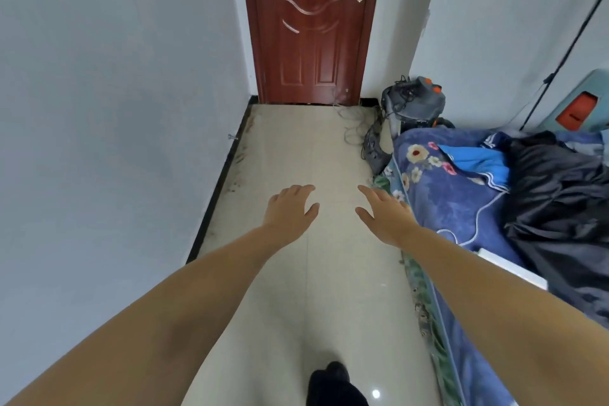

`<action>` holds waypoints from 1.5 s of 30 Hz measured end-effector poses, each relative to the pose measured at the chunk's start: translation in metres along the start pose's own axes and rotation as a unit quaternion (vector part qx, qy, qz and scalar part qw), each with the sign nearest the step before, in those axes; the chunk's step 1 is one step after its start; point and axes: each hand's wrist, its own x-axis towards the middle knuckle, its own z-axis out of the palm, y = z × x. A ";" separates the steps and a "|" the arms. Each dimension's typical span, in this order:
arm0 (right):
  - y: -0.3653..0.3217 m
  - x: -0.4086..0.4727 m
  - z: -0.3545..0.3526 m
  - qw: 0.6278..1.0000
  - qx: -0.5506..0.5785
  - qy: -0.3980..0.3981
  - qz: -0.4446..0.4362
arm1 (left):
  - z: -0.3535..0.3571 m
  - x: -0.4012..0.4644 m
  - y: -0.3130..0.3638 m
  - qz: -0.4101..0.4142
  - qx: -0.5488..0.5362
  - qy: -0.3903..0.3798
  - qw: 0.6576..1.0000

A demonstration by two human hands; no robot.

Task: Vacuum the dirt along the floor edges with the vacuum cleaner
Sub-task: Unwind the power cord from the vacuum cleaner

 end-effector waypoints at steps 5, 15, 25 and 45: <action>0.018 0.118 -0.033 0.999 -0.031 -0.024 -0.017 | -0.016 0.105 -0.022 -0.045 -0.014 0.005 0.999; 0.005 0.342 -0.046 0.999 -0.006 -0.023 -0.027 | -0.032 0.308 -0.099 -0.051 -0.012 0.002 0.999; 0.031 0.535 -0.091 0.996 0.033 0.004 0.088 | -0.059 0.553 -0.148 0.021 0.017 -0.032 0.999; 0.219 0.854 -0.167 0.975 0.060 0.018 0.212 | -0.020 0.980 -0.081 0.192 -0.006 -0.074 0.979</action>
